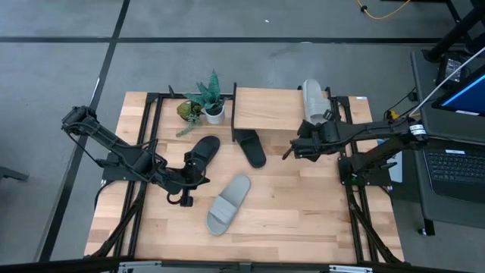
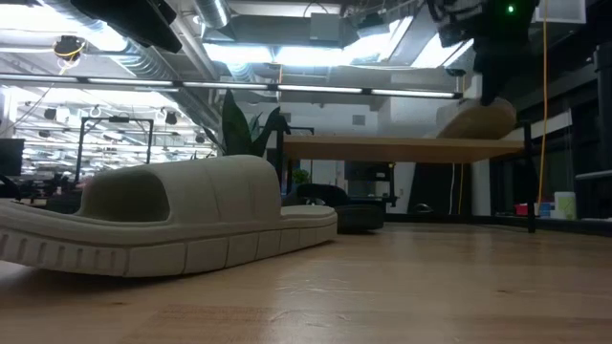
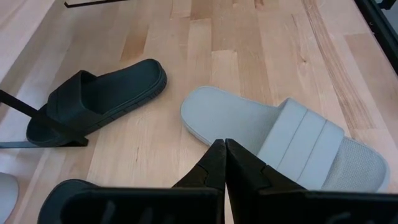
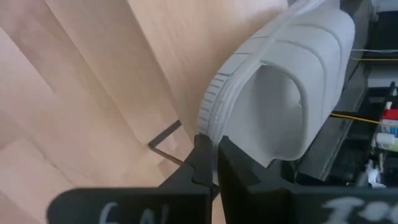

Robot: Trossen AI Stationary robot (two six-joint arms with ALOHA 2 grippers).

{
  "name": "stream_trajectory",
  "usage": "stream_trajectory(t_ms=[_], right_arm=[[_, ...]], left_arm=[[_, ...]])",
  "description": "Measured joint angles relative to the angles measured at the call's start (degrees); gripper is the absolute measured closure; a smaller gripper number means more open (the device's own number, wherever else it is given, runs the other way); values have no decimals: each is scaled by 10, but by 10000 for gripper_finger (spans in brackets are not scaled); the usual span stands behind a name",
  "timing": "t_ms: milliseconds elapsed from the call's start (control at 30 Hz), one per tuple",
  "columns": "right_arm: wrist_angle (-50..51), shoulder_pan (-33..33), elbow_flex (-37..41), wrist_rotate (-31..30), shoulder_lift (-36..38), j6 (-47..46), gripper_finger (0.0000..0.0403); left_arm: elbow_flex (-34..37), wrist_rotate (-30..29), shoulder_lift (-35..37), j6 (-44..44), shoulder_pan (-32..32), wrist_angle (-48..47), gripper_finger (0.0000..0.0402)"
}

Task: Pick and place slides into the shelf
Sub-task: Put the top gray slipper on the shelf

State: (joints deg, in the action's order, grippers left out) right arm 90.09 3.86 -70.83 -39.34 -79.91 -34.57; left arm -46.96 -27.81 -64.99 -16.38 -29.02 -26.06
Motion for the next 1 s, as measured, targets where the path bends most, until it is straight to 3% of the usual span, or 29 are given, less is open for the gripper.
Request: stream_trajectory(t_ms=[1000], right_arm=[[-22, 0, 18, 65, 3, -11, 394]], left_arm=[[0, 0, 0, 0, 0, 0, 401]])
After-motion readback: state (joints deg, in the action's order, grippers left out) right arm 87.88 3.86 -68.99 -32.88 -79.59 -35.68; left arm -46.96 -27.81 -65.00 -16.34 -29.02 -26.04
